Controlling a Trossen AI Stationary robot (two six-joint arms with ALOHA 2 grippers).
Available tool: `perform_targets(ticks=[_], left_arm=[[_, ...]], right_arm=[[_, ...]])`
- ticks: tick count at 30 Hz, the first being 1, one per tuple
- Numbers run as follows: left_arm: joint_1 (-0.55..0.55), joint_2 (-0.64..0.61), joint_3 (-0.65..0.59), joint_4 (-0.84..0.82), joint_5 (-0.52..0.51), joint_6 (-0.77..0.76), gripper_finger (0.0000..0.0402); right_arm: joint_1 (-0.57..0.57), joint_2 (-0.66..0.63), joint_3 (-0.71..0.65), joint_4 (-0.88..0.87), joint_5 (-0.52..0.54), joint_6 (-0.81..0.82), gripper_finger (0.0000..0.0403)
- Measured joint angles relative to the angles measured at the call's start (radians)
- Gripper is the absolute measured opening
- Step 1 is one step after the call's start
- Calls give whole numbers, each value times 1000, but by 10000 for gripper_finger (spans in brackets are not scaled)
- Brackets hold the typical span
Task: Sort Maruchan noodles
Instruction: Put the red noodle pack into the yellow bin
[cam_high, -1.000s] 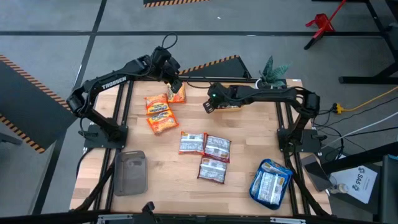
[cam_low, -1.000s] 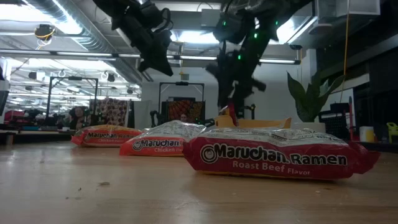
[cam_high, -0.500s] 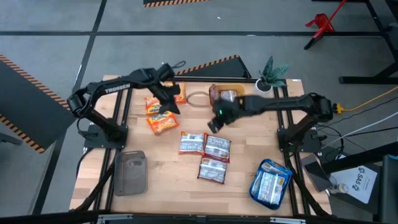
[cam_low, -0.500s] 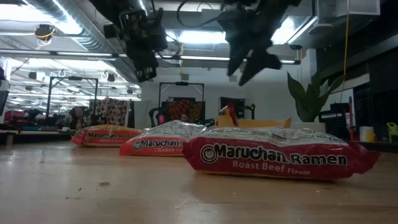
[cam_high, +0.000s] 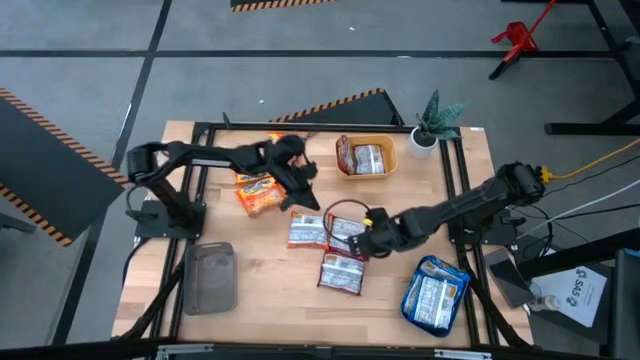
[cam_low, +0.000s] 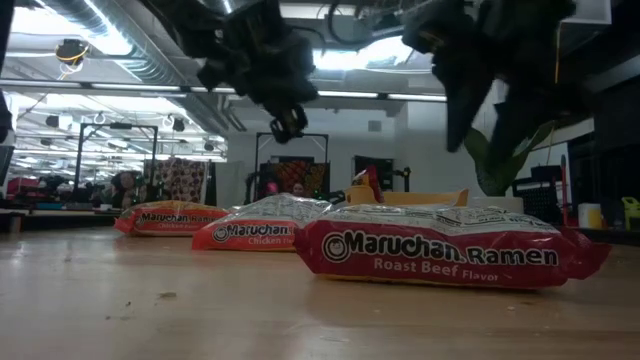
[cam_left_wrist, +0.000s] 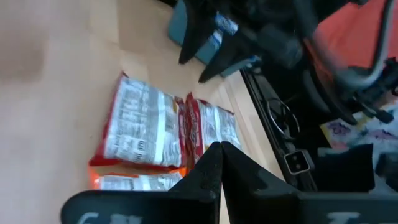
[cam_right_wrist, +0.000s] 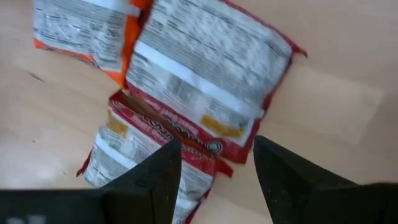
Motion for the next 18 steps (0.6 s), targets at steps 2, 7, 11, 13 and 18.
perform_targets(ticks=[2, 7, 11, 13, 18], left_arm=[[-36, 52, 9, 30, 3, -5, 0], [-113, 167, 35, 120, -54, -6, 0], [-142, 239, 49, 129, -183, -7, 0], [-154, 258, 60, 135, -258, -7, 0], [-167, 315, 97, 129, -415, -45, 0]], right_arm=[[21, 0, -9, -3, 25, 59, 184], [61, 0, -13, -10, 93, 175, 184], [102, 0, -13, -11, 150, 237, 184], [118, 0, -13, -14, 189, 268, 184], [130, 0, -39, 0, 223, 299, 184]])
